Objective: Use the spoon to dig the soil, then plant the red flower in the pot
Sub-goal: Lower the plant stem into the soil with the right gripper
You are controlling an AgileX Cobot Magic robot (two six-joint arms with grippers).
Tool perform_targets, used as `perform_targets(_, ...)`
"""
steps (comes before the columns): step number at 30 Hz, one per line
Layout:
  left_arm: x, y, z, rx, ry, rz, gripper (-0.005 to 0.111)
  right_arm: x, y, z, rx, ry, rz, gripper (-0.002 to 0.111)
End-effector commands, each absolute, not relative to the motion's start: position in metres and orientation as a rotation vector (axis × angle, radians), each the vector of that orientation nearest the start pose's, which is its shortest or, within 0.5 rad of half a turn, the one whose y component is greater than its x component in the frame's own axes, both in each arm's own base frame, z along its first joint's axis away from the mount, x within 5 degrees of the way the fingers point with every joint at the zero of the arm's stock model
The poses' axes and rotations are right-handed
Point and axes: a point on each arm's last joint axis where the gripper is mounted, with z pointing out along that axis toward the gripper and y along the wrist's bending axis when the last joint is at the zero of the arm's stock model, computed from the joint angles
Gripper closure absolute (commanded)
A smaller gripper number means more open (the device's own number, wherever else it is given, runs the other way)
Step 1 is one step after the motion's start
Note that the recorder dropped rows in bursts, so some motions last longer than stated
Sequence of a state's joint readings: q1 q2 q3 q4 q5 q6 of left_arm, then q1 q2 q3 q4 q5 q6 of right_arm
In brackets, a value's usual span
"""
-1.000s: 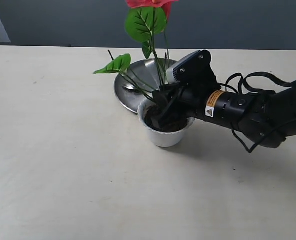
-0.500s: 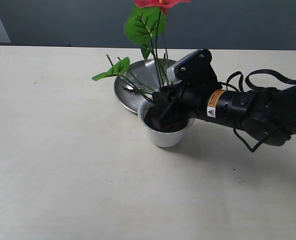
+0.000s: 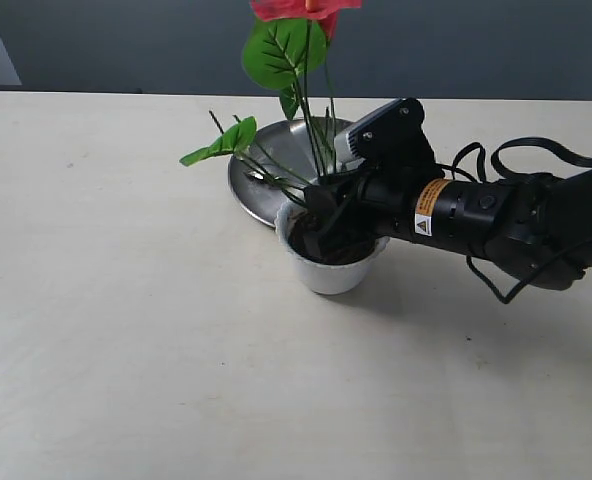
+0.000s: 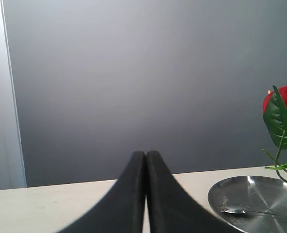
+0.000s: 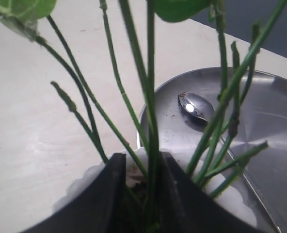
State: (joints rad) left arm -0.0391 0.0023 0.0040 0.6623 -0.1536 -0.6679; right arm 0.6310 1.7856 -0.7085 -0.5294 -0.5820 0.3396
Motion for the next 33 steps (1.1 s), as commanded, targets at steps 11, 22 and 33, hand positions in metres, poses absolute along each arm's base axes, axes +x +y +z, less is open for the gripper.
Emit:
perform_targets(11,0.0536,-0.0110,0.2243,0.099,1.358,-0.116,0.106,0.2502,0.2116,0.1445,-0.958,1.947,0.566,0.085)
perform_targets(22,0.0536,-0.0111,0.2244,0.100,1.356,-0.117,0.106,0.2501,0.2103,0.1427,-0.964,1.968,0.549,0.085)
perform_targets(33,0.0536,-0.0111,0.2244,0.100,1.356,-0.117,0.106,0.2484,0.2100,0.1416,-0.980,1.987,0.553,0.085)
